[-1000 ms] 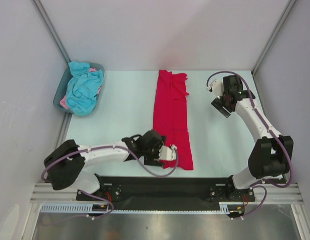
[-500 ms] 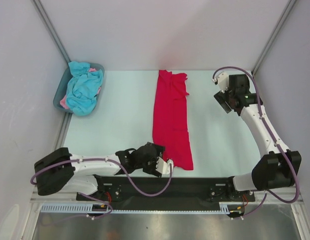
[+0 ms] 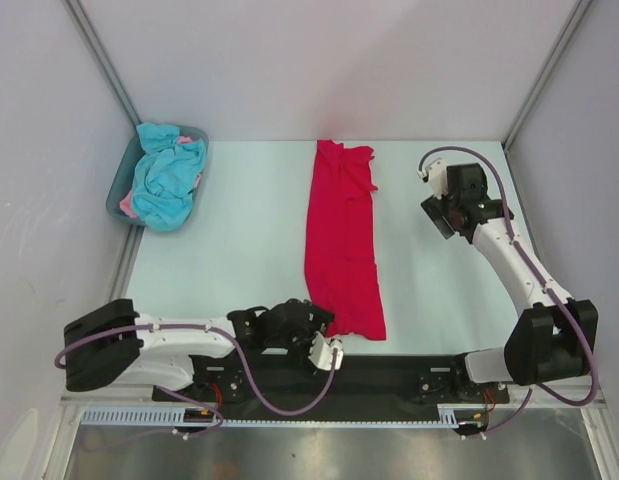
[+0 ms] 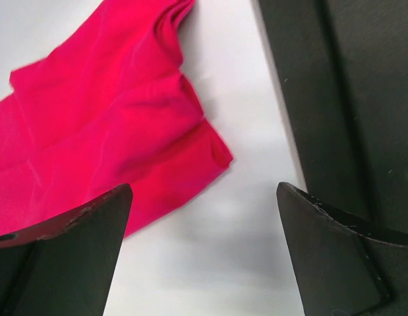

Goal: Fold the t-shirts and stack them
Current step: Fold the tshirt

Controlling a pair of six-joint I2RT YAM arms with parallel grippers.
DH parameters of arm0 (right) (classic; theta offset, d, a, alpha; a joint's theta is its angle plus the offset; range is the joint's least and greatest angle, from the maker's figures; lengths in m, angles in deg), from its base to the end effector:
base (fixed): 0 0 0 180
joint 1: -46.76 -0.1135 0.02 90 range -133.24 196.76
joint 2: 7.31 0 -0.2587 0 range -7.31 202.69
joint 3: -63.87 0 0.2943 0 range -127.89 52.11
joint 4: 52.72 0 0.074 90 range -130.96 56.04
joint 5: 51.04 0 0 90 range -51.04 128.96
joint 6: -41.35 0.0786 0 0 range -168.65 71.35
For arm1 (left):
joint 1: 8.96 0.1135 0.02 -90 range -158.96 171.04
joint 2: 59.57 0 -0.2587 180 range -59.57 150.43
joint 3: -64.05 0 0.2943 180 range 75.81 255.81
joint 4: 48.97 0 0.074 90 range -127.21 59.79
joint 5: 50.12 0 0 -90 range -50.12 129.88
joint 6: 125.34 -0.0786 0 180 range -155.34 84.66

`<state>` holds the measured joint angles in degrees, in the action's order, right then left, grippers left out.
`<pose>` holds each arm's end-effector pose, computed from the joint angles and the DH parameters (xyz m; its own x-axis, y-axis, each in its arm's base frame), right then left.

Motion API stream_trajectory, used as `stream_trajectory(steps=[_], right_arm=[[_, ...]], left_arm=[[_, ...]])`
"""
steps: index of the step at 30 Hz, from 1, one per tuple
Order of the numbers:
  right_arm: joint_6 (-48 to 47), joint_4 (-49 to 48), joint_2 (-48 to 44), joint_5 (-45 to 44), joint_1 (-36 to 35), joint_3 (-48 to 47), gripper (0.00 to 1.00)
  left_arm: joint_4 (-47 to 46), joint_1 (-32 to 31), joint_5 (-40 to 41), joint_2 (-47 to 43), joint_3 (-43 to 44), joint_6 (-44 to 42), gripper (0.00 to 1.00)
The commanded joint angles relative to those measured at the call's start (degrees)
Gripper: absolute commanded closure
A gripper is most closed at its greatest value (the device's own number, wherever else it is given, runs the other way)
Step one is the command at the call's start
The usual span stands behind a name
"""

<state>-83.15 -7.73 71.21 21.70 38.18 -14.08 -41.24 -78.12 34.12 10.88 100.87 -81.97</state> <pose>0.3665 0.0317 0.2577 -0.6175 -0.6402 -0.4570 -0.3480 0.7434 -0.5712 0.0968 -0.2764 0.0937 0.5340 0.6302 -0.5636 0.8278 -0.2542 0.5001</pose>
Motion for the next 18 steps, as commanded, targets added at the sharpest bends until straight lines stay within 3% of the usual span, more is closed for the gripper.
stream_trajectory(steps=[1,11,18], right_arm=[[2.1,-3.3,-1.7,-1.5,-1.5,0.4,0.2],[3.0,-2.7,-5.1,-4.5,-5.8,0.0,0.21],[2.9,-3.0,-5.6,-5.2,-6.3,0.9,0.21]], left_arm=[[-4.7,-1.1,-3.4,3.3,-0.4,-1.2,0.03],[-6.5,-1.4,-0.7,12.9,2.9,-2.3,0.12],[-3.1,-1.4,0.6,10.3,4.3,-2.1,0.14]])
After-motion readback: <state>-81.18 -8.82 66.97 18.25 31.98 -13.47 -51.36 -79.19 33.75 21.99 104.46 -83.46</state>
